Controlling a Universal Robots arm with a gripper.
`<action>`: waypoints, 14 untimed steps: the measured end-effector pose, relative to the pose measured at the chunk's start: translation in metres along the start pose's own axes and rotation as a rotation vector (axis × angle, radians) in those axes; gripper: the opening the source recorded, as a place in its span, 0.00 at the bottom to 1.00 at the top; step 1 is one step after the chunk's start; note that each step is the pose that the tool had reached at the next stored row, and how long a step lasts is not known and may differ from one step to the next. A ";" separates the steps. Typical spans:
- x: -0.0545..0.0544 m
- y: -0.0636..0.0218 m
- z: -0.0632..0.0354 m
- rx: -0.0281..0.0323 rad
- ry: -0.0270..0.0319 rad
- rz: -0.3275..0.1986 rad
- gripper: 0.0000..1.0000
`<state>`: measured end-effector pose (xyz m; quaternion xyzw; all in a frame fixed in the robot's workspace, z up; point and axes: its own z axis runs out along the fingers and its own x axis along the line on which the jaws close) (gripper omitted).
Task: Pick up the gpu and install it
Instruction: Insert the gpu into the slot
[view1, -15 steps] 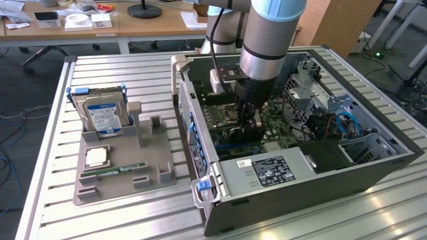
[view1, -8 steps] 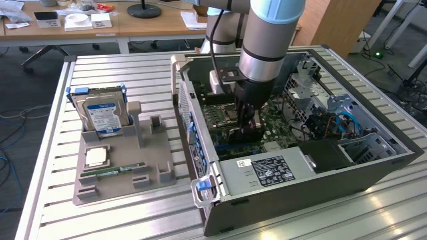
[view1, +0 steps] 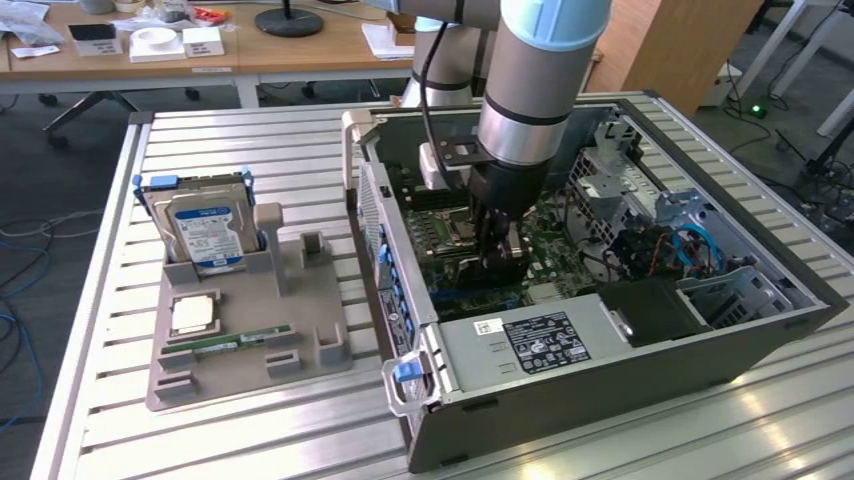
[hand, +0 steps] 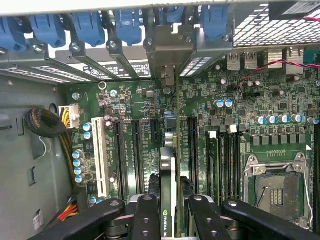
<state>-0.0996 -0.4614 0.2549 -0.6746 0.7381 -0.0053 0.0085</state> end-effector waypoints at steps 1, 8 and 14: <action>0.000 0.0000 0.0000 0.0001 -0.0005 0.000 0.26; 0.000 0.0000 -0.0026 0.0007 -0.0051 0.000 0.26; 0.001 -0.0001 -0.0024 0.0033 -0.0255 0.001 0.26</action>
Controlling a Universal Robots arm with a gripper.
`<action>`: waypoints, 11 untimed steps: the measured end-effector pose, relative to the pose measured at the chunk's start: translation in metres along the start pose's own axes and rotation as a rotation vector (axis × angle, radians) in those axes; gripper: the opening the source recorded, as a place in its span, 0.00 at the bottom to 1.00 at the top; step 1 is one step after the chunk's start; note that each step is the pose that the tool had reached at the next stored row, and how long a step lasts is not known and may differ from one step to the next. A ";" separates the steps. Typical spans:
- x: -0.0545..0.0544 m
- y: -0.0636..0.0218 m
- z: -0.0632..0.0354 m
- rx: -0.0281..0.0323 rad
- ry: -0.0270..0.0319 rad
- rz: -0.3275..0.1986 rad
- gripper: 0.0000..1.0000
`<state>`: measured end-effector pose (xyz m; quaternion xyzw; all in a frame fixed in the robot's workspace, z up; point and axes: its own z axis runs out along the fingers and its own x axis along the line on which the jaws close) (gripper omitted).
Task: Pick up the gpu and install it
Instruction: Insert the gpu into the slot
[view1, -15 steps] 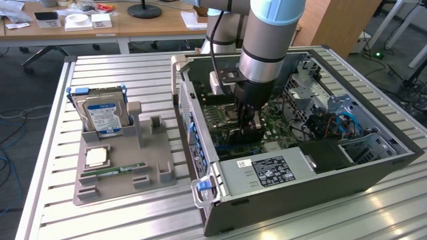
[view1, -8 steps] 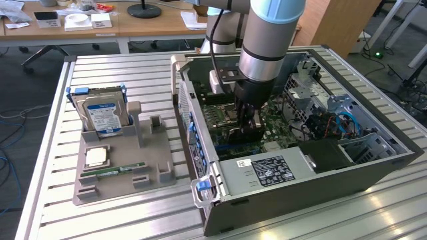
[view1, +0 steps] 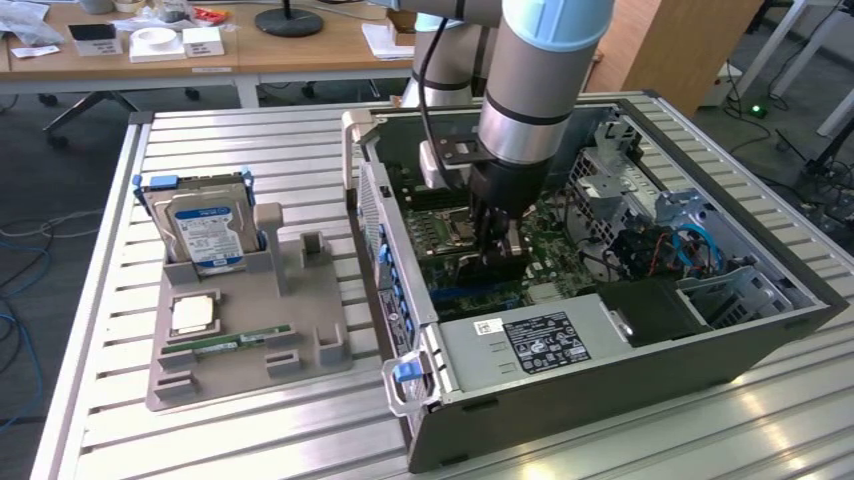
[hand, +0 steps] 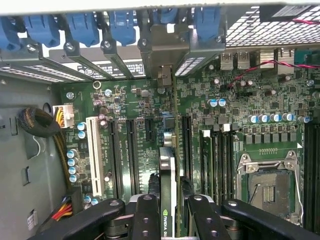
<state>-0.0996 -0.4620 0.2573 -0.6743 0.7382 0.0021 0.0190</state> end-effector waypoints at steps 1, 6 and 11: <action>0.000 0.0000 0.0000 0.0001 0.0003 0.000 0.26; 0.001 -0.0001 -0.0001 0.0002 0.0023 0.001 0.26; 0.001 -0.0001 0.0001 0.0003 0.0031 0.001 0.26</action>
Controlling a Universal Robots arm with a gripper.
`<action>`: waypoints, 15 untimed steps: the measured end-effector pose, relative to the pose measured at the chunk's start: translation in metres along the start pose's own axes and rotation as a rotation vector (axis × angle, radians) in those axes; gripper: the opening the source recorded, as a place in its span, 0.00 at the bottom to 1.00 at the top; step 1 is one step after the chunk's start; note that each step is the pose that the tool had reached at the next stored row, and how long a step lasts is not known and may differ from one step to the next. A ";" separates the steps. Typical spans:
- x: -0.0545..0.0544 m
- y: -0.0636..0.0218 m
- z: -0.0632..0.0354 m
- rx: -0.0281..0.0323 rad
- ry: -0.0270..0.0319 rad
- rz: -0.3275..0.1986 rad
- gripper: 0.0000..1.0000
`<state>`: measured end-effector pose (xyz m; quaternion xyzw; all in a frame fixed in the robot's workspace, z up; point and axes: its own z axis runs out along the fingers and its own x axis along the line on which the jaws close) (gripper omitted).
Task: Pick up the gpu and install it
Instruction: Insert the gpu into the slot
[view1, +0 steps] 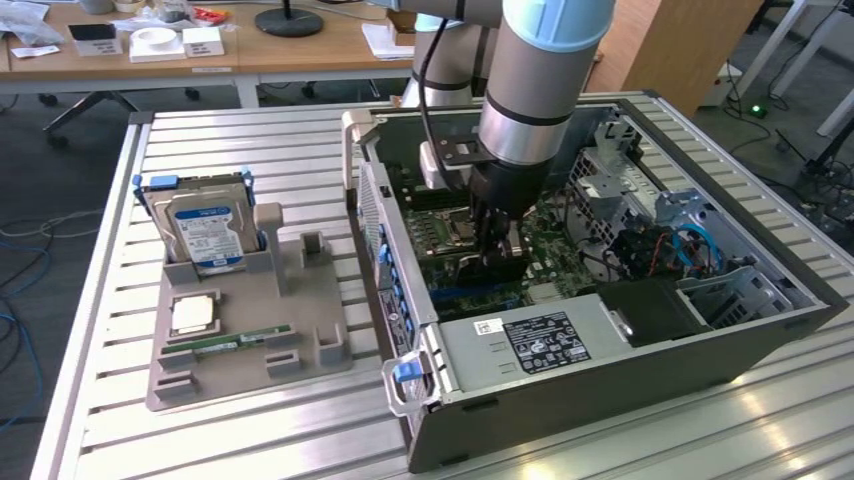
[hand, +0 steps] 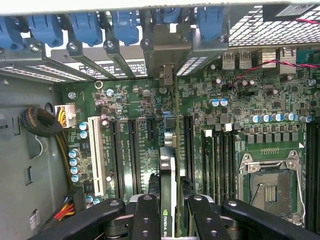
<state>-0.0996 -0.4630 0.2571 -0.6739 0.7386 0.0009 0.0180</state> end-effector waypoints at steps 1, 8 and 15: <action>0.000 0.0001 0.0003 0.0000 0.0003 0.000 0.26; 0.000 0.0004 0.0004 0.0000 0.0008 0.001 0.26; 0.000 0.0005 0.0025 -0.0002 0.0011 0.001 0.26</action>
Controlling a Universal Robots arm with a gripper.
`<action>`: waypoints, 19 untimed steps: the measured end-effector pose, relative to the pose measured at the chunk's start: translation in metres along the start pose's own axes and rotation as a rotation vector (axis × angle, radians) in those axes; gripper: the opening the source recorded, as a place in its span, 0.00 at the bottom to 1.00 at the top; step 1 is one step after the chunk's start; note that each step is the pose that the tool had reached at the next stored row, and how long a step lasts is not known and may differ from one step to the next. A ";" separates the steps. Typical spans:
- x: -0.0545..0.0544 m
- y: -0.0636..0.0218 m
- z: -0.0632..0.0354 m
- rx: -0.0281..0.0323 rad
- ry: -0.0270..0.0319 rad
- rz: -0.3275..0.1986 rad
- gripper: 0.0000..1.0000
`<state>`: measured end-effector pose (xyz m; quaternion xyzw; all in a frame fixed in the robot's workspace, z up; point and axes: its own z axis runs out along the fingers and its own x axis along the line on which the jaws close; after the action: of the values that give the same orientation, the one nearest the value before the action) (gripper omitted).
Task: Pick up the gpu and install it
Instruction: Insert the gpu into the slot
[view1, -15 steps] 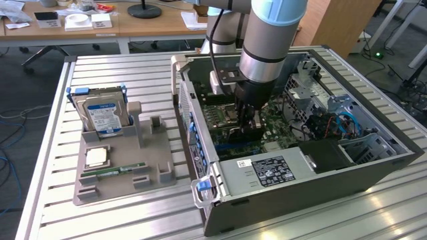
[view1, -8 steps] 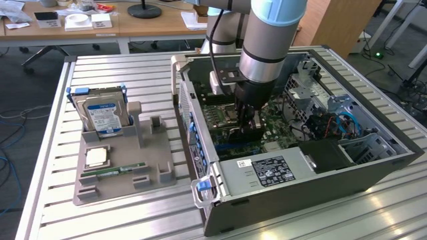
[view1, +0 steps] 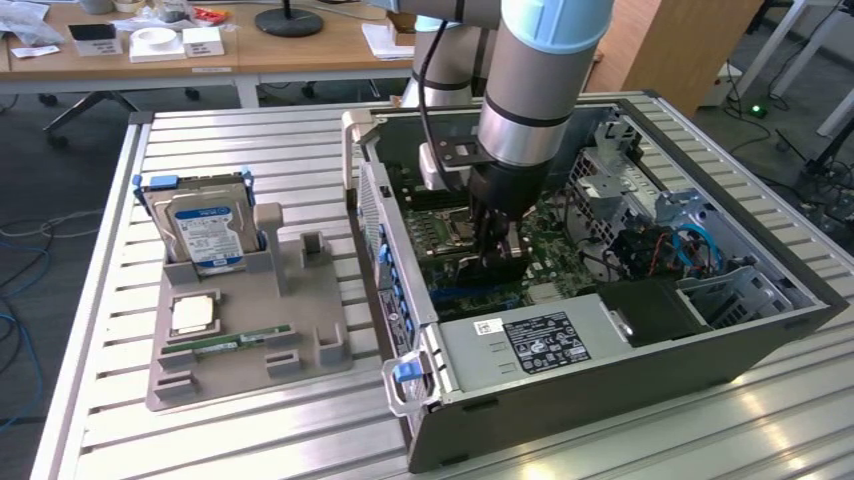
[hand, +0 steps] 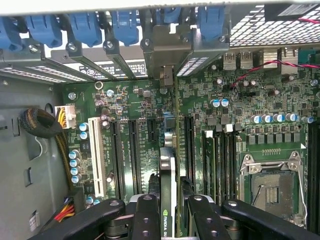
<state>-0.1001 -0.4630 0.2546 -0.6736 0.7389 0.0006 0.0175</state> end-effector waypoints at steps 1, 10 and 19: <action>0.000 0.0000 0.0000 0.0001 -0.0001 0.000 0.26; 0.000 0.0001 -0.0025 0.0007 -0.0003 0.005 0.26; 0.000 0.0004 -0.0029 0.0011 0.0001 0.019 0.26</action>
<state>-0.1006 -0.4631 0.2575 -0.6666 0.7452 0.0004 0.0178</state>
